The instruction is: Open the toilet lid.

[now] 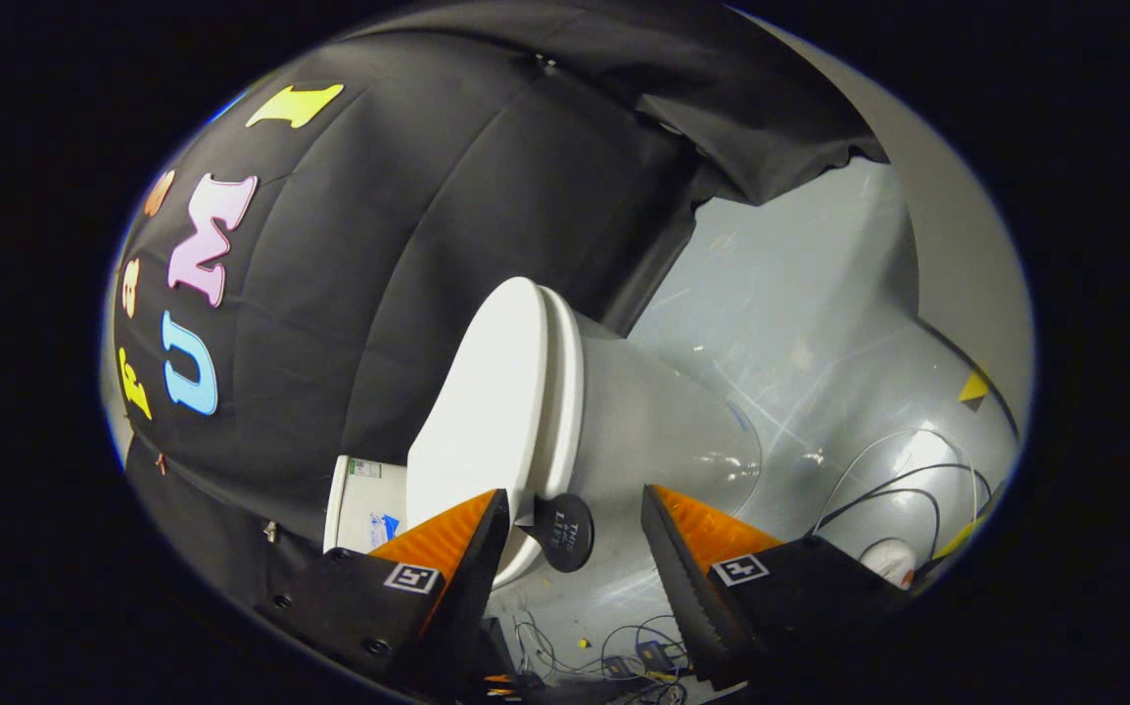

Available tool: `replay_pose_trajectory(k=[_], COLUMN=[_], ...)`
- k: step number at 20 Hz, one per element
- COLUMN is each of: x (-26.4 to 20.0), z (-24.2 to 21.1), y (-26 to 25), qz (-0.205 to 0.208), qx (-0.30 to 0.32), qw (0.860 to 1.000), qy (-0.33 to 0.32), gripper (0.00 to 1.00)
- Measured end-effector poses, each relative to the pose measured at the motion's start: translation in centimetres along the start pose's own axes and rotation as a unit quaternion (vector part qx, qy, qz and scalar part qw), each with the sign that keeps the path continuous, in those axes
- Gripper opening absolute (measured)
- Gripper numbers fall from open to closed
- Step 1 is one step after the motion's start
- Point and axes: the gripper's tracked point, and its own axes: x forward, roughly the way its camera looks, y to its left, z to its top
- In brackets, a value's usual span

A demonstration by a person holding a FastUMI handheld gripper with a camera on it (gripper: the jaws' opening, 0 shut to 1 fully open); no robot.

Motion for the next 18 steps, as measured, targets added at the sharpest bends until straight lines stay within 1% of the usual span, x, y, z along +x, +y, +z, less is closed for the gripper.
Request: replay_pose_trajectory(k=[1, 2, 3, 4, 6, 11, 12, 13, 14, 15, 18], x=[0.2, 0.3, 0.4, 0.4, 0.4, 0.7, 0.9, 1.2, 0.8, 0.7, 0.6], z=[-0.2, 0.2, 0.0, -0.1, -0.1, -1.5, -2.3, -0.9, -0.9, -1.4, -1.1], y=[-0.4, -0.6, -0.3, -0.4, -0.1, 0.3, 0.6, 0.6, 0.6, 0.6, 0.6], qz=[-0.005, -0.008, 0.001, -0.002, 0.005, 0.016, 0.025, 0.016, 0.015, 0.018, 0.02], qx=[0.007, 0.011, 0.016, 0.021, 0.023, 0.019, 0.018, 0.034, 0.029, 0.023, 0.033], qw=[1.0, 1.0, 1.0, 1.0, 1.0, 0.999, 0.999, 0.999, 0.999, 0.999, 0.999], qy=[0.001, -0.003, 0.002, 0.007, 0.01, 0.03, 0.033, 0.019, 0.026, 0.023, 0.022], gripper=[0.84, 0.7, 0.56, 0.56, 0.4, 0.4, 0.4, 0.29, 0.19, 0.2, 0.2])
